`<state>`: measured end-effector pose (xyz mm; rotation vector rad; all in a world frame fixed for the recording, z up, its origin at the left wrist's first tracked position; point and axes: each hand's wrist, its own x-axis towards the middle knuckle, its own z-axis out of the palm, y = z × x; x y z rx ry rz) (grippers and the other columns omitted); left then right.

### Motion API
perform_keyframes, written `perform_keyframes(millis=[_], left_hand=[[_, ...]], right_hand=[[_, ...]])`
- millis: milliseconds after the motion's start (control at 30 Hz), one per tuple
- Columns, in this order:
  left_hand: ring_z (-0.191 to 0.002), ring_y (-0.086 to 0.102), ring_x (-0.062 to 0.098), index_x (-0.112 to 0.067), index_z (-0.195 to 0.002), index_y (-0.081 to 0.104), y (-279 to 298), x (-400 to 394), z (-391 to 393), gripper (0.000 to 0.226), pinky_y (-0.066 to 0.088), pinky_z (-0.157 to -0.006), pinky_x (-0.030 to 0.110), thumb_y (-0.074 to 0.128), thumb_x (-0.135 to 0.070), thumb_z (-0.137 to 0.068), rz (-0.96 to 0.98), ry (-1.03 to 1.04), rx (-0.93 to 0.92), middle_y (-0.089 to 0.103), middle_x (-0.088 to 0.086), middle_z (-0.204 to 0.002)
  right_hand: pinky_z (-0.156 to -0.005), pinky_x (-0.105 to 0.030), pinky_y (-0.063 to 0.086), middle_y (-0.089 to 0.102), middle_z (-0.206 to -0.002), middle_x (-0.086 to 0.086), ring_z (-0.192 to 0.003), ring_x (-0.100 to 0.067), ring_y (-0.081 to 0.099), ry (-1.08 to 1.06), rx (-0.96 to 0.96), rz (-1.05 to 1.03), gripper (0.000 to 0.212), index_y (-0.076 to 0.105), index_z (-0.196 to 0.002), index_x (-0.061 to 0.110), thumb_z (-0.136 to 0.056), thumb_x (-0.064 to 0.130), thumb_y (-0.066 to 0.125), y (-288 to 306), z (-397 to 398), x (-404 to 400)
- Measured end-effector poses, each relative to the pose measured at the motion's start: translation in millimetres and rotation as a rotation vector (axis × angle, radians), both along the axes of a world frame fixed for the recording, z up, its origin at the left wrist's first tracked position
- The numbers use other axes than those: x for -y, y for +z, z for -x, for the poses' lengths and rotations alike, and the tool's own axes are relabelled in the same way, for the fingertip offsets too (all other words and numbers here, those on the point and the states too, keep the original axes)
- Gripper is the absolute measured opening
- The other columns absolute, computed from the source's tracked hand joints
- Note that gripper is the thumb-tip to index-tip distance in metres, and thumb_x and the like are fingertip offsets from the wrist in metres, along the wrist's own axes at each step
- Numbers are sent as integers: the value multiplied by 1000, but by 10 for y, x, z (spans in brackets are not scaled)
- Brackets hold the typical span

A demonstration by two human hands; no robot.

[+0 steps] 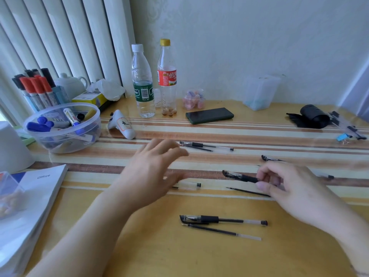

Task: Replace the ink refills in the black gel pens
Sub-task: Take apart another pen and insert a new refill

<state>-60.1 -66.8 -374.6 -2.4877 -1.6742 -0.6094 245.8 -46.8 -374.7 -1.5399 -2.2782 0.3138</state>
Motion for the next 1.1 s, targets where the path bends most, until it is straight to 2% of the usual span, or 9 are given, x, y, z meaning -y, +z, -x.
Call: perform_keyframes(millis=[67,133,233,333,467,633,733,867,1100], left_hand=[[-114,51,17,-27,-127,55,17,61,-249,49,46,-92,39,52,-58,-90,-56,-106,15,57,-7,-123],[-107,54,18,-24,-126,56,-7,95,-456,46,46,-89,37,48,-56,-93,-71,-230,-73,60,-6,-119],[-89,54,20,-21,-115,58,-1,115,-588,31,43,-79,36,37,-38,-100,-43,-326,-164,63,-7,-103],[-71,49,23,-18,-100,54,21,151,-595,15,40,-63,36,41,-27,-99,12,-361,-105,57,-5,-83],[-54,35,24,-26,-88,48,54,180,-550,7,32,-47,33,46,-32,-92,51,-367,-50,39,-6,-57],[-51,38,16,-29,-94,55,47,152,-404,26,34,-49,30,43,-52,-95,58,-276,60,40,-6,-49],[-57,46,14,-28,-92,56,76,148,-365,19,43,-52,33,45,-44,-96,44,-281,130,49,-9,-62],[-64,47,15,-24,-92,55,47,177,-424,19,44,-56,35,43,-37,-99,70,-321,123,51,-11,-75],[-58,40,19,-18,-76,43,56,181,-455,27,36,-54,34,41,-28,-101,192,-386,341,43,-5,-63]], right_hand=[[-51,-21,41,50,-95,42,-81,5,52,62,-36,-40,10,56,-79,38,-85,38,63,6,110,88],[-61,-19,44,55,-94,32,-80,-1,56,147,-88,-48,5,57,-82,36,-88,37,58,21,234,175],[-55,-22,44,61,-69,14,-67,-8,57,236,-109,-65,15,59,-88,34,-89,43,47,-4,339,243],[-53,-20,44,63,-67,13,-68,-8,58,250,-118,-90,26,62,-92,34,-91,48,40,-38,365,262],[-55,-26,46,63,-72,13,-68,-10,58,338,-132,-102,38,67,-94,34,-94,52,33,-21,361,284],[-52,-19,44,62,-70,22,-64,-2,57,278,-147,-197,28,69,-94,33,-97,46,44,4,343,265],[-64,-20,48,70,-79,23,-75,1,63,241,-206,-168,33,72,-95,31,-92,47,43,-5,317,248],[-57,-21,46,63,-77,20,-69,-7,60,278,-252,-110,37,71,-91,29,-91,48,40,-7,342,254],[-65,-15,52,73,-83,21,-79,2,67,246,-402,-189,23,78,-94,25,-79,33,64,28,364,309]])
